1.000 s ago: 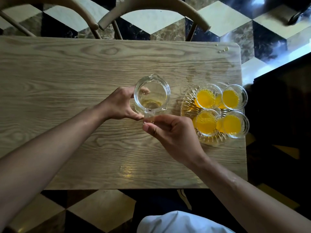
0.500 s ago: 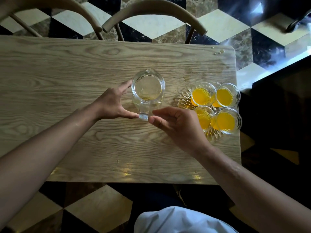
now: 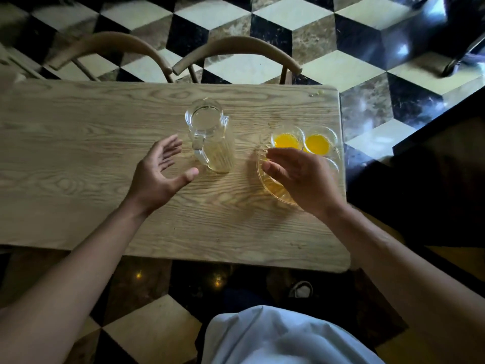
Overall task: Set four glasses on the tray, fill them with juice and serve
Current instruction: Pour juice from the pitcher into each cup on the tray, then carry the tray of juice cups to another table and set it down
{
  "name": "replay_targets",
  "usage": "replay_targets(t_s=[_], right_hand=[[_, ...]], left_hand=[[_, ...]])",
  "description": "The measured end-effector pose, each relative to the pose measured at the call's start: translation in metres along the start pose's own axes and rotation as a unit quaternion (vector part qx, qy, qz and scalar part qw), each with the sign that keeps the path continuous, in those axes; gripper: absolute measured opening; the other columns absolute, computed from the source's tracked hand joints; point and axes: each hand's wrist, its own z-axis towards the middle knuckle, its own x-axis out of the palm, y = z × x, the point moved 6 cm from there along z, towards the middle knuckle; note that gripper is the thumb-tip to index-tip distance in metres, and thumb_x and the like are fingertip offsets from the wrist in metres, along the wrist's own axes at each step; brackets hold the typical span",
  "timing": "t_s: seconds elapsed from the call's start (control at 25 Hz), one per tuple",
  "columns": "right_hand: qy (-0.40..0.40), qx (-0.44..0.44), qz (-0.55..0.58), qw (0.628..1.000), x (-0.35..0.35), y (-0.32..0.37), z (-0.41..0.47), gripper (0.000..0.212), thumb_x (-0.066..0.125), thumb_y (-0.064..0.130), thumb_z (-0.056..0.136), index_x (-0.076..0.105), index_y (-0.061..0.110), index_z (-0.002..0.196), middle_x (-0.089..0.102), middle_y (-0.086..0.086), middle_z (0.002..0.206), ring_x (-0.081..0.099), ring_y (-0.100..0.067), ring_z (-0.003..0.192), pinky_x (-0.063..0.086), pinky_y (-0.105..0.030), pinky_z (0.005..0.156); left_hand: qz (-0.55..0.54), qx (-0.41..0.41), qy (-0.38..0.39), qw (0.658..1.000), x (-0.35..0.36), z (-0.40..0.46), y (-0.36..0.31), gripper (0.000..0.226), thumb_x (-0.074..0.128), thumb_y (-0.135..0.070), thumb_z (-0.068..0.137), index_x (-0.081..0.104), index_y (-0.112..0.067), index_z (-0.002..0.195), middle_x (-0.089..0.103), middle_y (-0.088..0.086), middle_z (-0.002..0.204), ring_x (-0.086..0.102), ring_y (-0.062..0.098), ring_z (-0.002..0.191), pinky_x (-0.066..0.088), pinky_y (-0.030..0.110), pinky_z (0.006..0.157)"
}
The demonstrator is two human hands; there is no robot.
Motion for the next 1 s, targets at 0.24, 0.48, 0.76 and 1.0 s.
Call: replay_targets(t_s=[0.24, 0.48, 0.76, 1.0], right_hand=[[-0.008, -0.035, 0.034, 0.999, -0.064, -0.008, -0.052, 0.069, 0.076, 0.05, 0.079, 0.066, 0.009, 0.132, 0.073, -0.005, 0.127, 0.069, -0.012, 0.12, 0.057, -0.043, 0.102], [-0.046, -0.043, -0.008, 0.998, -0.125, -0.031, -0.085, 0.066, 0.075, 0.046, 0.08, 0.066, 0.009, 0.134, 0.072, -0.006, 0.129, 0.068, -0.014, 0.12, 0.057, -0.037, 0.102], [-0.076, 0.014, -0.044, 0.996, -0.142, -0.066, -0.077, 0.054, 0.078, 0.033, 0.085, 0.066, 0.008, 0.132, 0.07, -0.009, 0.13, 0.068, -0.019, 0.119, 0.057, -0.037, 0.1], [-0.117, 0.101, -0.079, 0.985, -0.139, -0.102, -0.049, 0.038, 0.078, 0.022, 0.089, 0.07, 0.009, 0.124, 0.076, -0.001, 0.112, 0.073, -0.005, 0.103, 0.061, -0.017, 0.078]], left_hand=[[0.01, 0.033, -0.011, 0.999, 0.052, -0.072, -0.061, 0.078, 0.077, -0.046, 0.077, 0.053, -0.018, 0.145, 0.064, 0.006, 0.142, 0.061, 0.011, 0.133, 0.048, 0.035, 0.114], [0.003, 0.035, -0.005, 0.999, 0.115, -0.101, -0.096, 0.062, 0.074, -0.046, 0.081, 0.058, -0.028, 0.138, 0.068, 0.0, 0.135, 0.062, 0.01, 0.131, 0.049, 0.037, 0.112], [0.009, 0.011, -0.004, 1.0, 0.137, -0.076, -0.075, 0.048, 0.071, -0.039, 0.088, 0.065, -0.024, 0.133, 0.072, -0.001, 0.127, 0.067, 0.01, 0.123, 0.052, 0.031, 0.106], [0.063, -0.044, -0.021, 0.997, 0.151, -0.027, -0.02, 0.026, 0.072, -0.019, 0.091, 0.075, -0.014, 0.116, 0.076, -0.001, 0.105, 0.074, 0.02, 0.098, 0.061, 0.045, 0.094]])
